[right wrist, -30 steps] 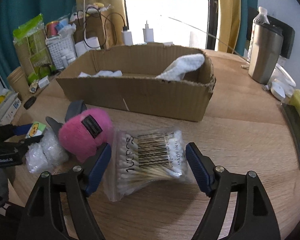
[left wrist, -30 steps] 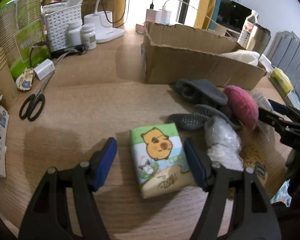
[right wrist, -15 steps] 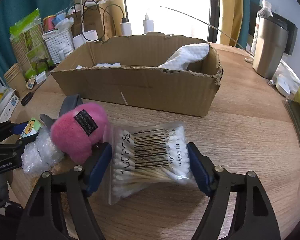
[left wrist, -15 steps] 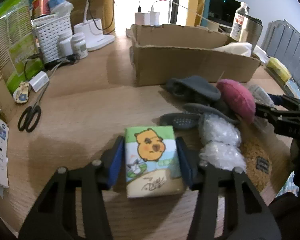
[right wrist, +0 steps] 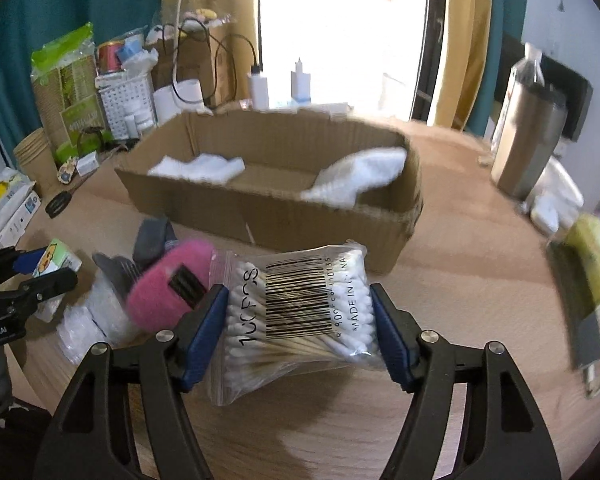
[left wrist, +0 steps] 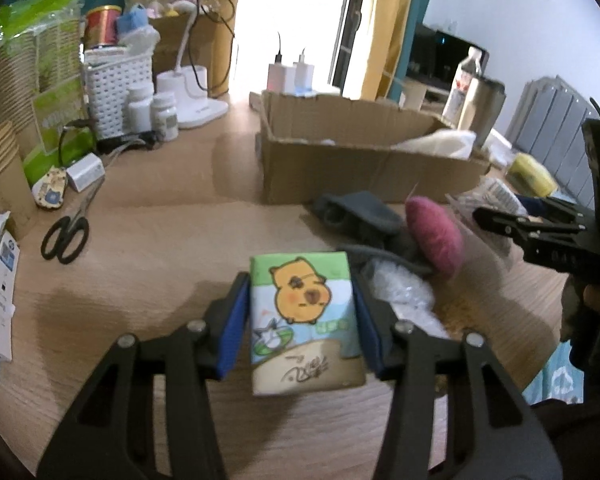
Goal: Organize soft objects
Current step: 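Carry the tissue pack and cotton swab bag over the box and lower them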
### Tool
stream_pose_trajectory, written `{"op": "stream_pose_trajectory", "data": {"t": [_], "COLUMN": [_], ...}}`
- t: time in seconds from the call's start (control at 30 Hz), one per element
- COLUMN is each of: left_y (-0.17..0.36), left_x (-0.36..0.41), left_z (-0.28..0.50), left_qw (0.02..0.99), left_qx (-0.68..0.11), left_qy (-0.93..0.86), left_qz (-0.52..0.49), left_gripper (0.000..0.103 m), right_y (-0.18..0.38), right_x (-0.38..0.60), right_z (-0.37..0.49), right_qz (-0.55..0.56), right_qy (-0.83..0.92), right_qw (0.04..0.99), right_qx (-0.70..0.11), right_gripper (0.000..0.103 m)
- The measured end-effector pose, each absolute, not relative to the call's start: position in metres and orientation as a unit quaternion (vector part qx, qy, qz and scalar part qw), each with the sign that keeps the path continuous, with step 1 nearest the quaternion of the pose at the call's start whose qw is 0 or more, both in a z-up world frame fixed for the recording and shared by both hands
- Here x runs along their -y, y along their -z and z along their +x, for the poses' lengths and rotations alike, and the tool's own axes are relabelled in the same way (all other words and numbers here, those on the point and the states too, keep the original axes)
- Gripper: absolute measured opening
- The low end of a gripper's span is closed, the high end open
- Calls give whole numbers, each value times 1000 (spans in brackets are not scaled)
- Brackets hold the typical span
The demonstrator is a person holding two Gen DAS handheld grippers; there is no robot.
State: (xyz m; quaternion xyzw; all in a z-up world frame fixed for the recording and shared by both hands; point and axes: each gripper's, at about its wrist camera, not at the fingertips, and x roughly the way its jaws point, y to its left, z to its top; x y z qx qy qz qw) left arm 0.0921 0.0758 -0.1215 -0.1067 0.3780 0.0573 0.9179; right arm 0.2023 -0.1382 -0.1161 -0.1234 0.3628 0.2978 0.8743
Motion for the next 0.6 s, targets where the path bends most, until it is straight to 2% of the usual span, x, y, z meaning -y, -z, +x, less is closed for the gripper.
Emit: {"op": "stream_pose_trajectory", "data": {"t": [0.33,0.6], "left_y": [93,82], "left_x": [-80,-87], "left_z": [78,70], "left_qw": [937,944], "left_qx": [-329,-304], "left_qy": [-37,-25], "left_qz": [-112,-128], "left_gripper": [50,50], "right_y": [68,54], "right_x": [122,105], "right_z": [188,176], "right_qz": [-133,-127], "right_qy": [-310,-338], "right_qw": [889,879], "right_qx": [-310,-310], "right_gripper": [73,73]}}
